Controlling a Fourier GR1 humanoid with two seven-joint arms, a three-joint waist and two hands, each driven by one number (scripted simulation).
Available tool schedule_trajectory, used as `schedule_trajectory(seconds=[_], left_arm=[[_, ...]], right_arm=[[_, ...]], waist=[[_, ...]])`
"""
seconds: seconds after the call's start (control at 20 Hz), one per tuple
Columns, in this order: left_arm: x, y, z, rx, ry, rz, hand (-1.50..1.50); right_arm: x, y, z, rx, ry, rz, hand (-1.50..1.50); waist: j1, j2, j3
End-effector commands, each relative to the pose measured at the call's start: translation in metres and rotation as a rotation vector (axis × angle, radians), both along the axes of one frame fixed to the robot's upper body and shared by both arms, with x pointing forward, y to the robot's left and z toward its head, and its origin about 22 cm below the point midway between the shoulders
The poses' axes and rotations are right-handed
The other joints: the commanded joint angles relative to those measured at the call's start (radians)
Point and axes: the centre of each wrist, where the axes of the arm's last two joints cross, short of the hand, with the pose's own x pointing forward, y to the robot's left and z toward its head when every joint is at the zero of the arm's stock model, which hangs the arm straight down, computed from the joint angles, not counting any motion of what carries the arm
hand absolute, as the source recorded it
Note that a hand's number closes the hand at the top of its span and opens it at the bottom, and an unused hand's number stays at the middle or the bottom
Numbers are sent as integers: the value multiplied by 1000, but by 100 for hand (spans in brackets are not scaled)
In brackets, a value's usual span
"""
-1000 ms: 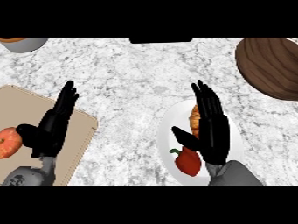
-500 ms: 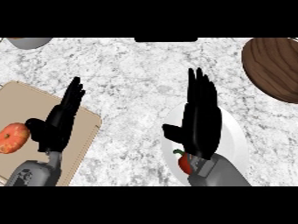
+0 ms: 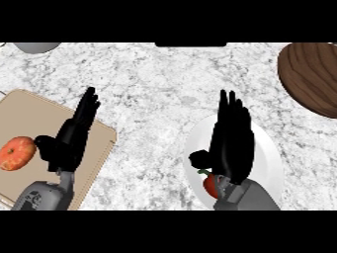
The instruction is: Pick the croissant from the plate and place it in the bowl
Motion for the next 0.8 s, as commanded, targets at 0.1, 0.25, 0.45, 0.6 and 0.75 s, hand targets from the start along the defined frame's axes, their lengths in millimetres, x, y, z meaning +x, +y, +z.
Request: schedule_trajectory(seconds=[0.1,0.25,0.45,0.6,0.75], left_arm=[[-2,4,14,16,-8,-16,0],[-4,-2,-14,-2,14,-4,0],[3,9,7,4,2,-3,0],[5,2,0,-8,10,1,0],[5,-5,4,-21,19,-12,0]], right_arm=[[-21,-14,2,38,90,-30,-150],[-22,6,-8,46,75,-41,-150],[-23,-20,-2,112,31,-7,-150],[-32,-13,21,131,2,24,-150],[-30,-16,-3,164,-15,21,-150]], waist=[[2,-1,1],[5,1,0],[3,1,1],[2,1,0],[2,1,1]])
